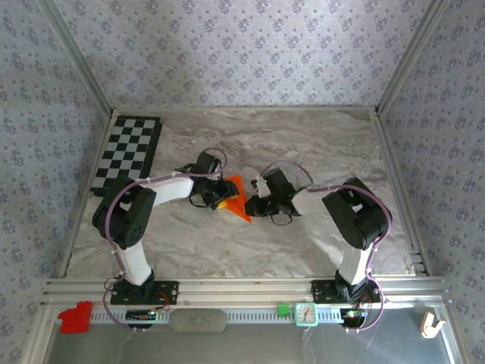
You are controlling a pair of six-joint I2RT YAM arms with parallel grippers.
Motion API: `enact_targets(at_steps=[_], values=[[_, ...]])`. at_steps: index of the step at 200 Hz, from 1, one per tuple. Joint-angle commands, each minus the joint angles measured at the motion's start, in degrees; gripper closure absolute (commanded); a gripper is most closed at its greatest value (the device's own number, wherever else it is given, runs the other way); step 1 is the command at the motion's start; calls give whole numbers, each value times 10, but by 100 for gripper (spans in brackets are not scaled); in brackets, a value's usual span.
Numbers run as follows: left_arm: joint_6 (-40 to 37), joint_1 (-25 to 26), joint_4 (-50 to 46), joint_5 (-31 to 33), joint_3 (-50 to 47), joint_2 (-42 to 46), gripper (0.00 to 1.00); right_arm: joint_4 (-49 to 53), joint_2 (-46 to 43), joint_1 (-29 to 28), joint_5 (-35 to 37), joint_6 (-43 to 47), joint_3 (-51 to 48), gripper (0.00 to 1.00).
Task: Fold a paper plane with a square sheet of paper (pick it up from the middle)
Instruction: Fourth fold the wing at the center of the table.
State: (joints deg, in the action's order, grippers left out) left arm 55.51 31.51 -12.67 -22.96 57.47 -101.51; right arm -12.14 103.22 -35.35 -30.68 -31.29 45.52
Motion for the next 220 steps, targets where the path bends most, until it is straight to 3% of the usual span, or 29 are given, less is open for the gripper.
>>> enact_targets(at_steps=[1,107,156,220], values=[[-15,-6,20,3,-12,45,45,-15,17,11,-21,-23,-15,94],[22,-8,290,-104,-100,16,77,-48,31,38,-64,-58,-26,94],[32,-7,325,-114,-105,-16,81,-55,37,43,-76,-66,-28,94],[47,-8,346,-118,-105,-40,83,-26,37,46,-55,-61,-24,85]])
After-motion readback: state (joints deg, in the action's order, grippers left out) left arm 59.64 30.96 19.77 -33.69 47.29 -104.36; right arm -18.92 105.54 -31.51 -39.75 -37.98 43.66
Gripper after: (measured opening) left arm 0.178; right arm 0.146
